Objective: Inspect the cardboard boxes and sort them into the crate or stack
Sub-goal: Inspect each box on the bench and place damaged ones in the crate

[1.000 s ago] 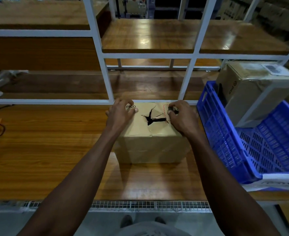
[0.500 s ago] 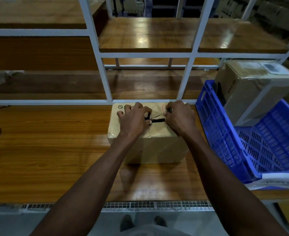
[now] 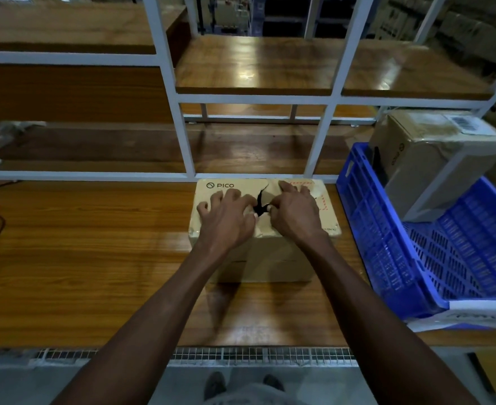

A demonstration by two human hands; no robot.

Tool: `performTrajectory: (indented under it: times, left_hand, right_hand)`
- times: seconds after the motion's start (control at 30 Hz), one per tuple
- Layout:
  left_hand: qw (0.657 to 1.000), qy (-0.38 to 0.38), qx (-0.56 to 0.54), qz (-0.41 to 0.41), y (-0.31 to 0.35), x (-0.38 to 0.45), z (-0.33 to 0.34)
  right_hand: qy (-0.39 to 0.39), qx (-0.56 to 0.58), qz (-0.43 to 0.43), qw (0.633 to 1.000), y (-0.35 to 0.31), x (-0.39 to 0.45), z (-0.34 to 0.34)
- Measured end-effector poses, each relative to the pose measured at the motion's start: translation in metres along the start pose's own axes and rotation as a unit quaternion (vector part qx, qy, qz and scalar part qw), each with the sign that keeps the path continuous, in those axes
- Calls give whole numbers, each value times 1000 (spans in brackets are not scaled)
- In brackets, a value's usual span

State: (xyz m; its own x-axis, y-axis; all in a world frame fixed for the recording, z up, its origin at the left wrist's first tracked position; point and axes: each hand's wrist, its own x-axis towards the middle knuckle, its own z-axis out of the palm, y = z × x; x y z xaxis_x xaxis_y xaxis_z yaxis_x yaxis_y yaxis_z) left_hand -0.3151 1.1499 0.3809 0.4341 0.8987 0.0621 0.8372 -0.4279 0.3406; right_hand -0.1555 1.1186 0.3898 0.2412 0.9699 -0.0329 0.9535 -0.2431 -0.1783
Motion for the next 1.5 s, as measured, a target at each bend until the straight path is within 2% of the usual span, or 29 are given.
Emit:
performTrajectory:
  times: [0.13,0.3,0.5,0.7,0.77,0.87,1.0,1.17,1.27,1.37,1.43,1.5]
  left_hand:
    - [1000,-11,26,-1,0,-7,8]
    - [1000,-20,23,-1,-3,-2,3]
    - [999,-42,3,2,5,-10,-6]
    - [998,-60,-9,8,-7,-19,3]
    - [997,-73,-18,20,-15,-18,2]
    - [995,-85,-41,37,-27,-15,-1]
    - [993,-79,-73,46,-36,-21,-6]
    - [999,-15,-4,41,-44,-34,-5]
    - [998,64,-21,-20,-50,-48,7]
    - [985,114,-94,-95,-55,-61,22]
    - [967,132,-178,-127,-58,-68,32]
    - [933,144,-301,-137,-60,-72,40]
  right_hand:
    - [-48,42,-5,998,5,-2,-9]
    - [-17,80,17,996,7,-13,0]
    - [-1,93,-15,996,19,-37,23]
    - [-22,107,-36,993,24,-33,13]
    - [15,152,-26,988,34,-37,6]
    - [118,230,12,966,52,-51,8]
    - [138,241,1,961,62,-65,32]
    - [119,227,7,967,66,-64,33]
    - [174,220,60,958,60,-77,46]
    - [236,306,74,919,56,-89,63]
    - [239,381,76,890,55,-94,70]
    - [231,408,65,881,57,-98,76]
